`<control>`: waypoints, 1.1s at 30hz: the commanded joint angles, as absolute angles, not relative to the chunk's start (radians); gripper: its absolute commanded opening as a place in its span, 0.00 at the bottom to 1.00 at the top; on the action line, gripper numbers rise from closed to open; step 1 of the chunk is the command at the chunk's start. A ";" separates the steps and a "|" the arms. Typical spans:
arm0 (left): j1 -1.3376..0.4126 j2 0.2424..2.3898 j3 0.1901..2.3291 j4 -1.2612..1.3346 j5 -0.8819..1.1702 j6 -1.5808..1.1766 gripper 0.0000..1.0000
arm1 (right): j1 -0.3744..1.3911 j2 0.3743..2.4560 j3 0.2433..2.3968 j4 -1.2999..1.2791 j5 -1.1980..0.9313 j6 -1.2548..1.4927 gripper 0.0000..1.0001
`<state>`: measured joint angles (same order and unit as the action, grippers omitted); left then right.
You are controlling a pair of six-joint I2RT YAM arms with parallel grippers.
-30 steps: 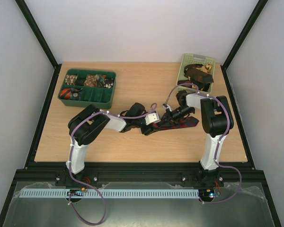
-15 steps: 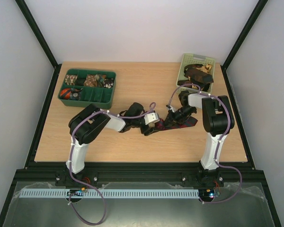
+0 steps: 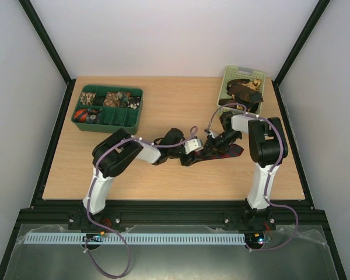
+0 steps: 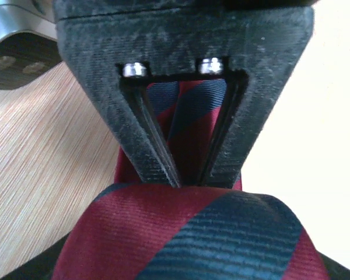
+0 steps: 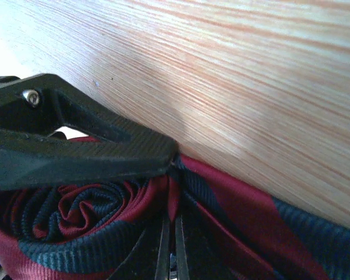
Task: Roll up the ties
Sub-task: Roll the tie at the center of the board.
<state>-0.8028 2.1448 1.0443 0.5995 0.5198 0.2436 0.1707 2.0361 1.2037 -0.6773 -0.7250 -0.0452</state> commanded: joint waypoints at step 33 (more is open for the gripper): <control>-0.792 2.138 0.944 0.258 0.306 0.358 0.48 | 0.223 2.002 1.247 -0.757 -0.788 -0.058 0.25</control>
